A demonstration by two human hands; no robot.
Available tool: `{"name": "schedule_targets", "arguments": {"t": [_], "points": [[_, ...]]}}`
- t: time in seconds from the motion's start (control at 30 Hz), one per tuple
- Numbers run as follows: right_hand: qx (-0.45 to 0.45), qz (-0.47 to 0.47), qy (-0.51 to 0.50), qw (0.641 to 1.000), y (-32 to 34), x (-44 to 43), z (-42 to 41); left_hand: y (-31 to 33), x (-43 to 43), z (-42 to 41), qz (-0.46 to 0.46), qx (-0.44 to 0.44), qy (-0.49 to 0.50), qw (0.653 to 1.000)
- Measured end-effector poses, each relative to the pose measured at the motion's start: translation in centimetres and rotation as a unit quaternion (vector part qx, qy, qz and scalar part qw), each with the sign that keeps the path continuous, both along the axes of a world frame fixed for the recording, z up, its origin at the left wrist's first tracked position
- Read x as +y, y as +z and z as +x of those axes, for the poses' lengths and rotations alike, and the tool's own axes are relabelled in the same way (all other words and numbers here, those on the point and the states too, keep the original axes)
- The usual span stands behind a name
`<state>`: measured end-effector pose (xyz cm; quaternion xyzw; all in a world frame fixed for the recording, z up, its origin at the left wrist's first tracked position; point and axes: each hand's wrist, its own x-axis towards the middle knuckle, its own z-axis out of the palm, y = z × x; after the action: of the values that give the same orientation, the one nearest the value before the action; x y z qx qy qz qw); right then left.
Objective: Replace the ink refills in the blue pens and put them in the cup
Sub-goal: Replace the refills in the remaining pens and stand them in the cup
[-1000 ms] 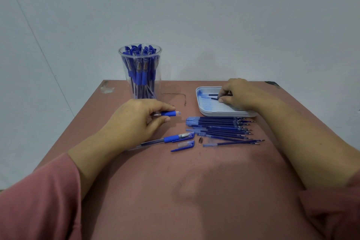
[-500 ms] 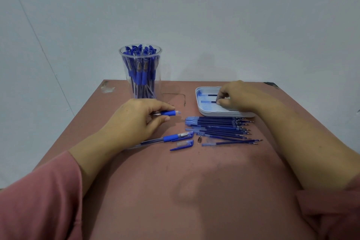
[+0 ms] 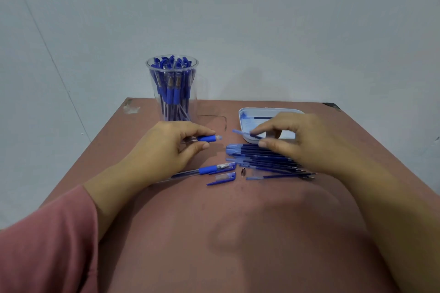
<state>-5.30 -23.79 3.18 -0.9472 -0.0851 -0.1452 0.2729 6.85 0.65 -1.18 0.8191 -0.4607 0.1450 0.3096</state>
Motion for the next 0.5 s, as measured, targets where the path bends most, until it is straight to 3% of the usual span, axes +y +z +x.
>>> {"name": "schedule_targets", "arguments": {"t": [0.5], "points": [[-0.028,0.008,0.032,0.999,-2.3,0.2,1.5,-0.1,-0.2,-0.1,-0.033,0.037,-0.019,0.999]]}}
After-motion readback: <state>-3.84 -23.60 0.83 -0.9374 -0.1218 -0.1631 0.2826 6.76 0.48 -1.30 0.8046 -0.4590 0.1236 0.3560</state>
